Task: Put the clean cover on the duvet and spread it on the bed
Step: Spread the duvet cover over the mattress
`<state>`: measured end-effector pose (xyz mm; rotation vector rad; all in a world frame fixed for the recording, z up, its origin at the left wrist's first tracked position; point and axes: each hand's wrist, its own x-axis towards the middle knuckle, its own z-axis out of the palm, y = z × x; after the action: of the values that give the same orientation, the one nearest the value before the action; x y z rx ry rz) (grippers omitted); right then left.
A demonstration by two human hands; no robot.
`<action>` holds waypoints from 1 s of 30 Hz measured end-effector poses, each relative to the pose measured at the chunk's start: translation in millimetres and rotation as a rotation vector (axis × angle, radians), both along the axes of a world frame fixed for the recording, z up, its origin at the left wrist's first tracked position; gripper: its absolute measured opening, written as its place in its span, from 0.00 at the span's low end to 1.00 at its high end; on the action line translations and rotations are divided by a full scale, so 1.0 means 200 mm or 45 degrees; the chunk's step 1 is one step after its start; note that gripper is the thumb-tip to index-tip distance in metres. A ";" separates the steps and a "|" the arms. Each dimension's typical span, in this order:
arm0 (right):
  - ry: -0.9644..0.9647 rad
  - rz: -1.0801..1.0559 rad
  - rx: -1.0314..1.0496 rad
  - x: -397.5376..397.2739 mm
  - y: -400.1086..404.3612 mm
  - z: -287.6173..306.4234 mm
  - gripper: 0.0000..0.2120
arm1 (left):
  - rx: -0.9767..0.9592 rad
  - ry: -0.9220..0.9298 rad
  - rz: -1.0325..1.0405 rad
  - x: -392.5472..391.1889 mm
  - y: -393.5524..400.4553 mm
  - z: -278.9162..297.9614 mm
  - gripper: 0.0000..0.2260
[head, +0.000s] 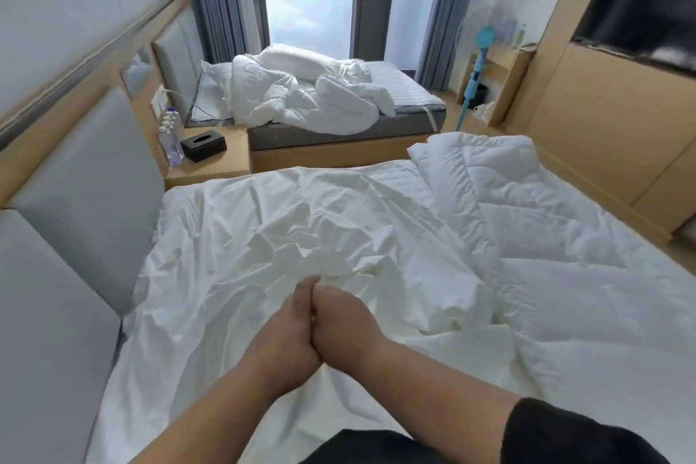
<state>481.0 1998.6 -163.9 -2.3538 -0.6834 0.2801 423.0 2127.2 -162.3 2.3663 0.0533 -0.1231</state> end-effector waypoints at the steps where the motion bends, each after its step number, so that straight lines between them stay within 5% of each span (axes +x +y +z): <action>1: 0.032 -0.022 0.028 0.02 -0.06 0.00 0.10 | -0.008 0.009 -0.002 0.02 -0.02 -0.01 0.28; 4: 0.575 0.008 0.061 0.06 -0.36 -0.09 0.13 | 0.156 0.118 0.004 0.05 0.05 -0.01 0.06; 8: 1.000 0.144 -0.066 -0.06 -0.55 -0.34 0.24 | -0.222 -0.099 0.167 0.05 0.09 0.09 0.06; 11: 0.767 -0.120 -0.073 -0.12 -0.53 -0.48 0.35 | -0.584 -0.184 0.318 0.06 0.04 0.22 0.05; 14: 0.374 -0.605 -0.005 -0.02 -0.54 -0.48 0.29 | -0.832 -0.225 0.299 0.04 0.01 0.30 0.05; 17: 0.171 -0.892 0.131 0.08 -0.61 -0.47 0.31 | -0.863 -0.278 0.178 -0.01 0.03 0.33 0.19; 21: 0.061 -0.941 -0.063 0.16 -0.74 -0.52 0.33 | -0.673 -0.294 0.064 -0.08 0.19 0.34 0.29; 24: 0.091 -0.791 -0.306 0.22 -0.85 -0.58 0.08 | -0.573 -0.282 0.164 -0.07 0.31 0.35 0.27; 28: 0.325 -0.739 0.012 0.23 -0.90 -0.51 0.18 | 0.273 -0.089 0.447 0.11 0.32 0.34 0.13; 30: 0.300 -0.536 0.034 0.22 -0.79 -0.37 0.18 | 0.601 0.068 0.349 0.19 0.25 0.33 0.22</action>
<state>525.3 1841.2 -238.7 -2.3217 -0.0739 0.3480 461.0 2176.5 -96.1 2.7947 0.4770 -0.0425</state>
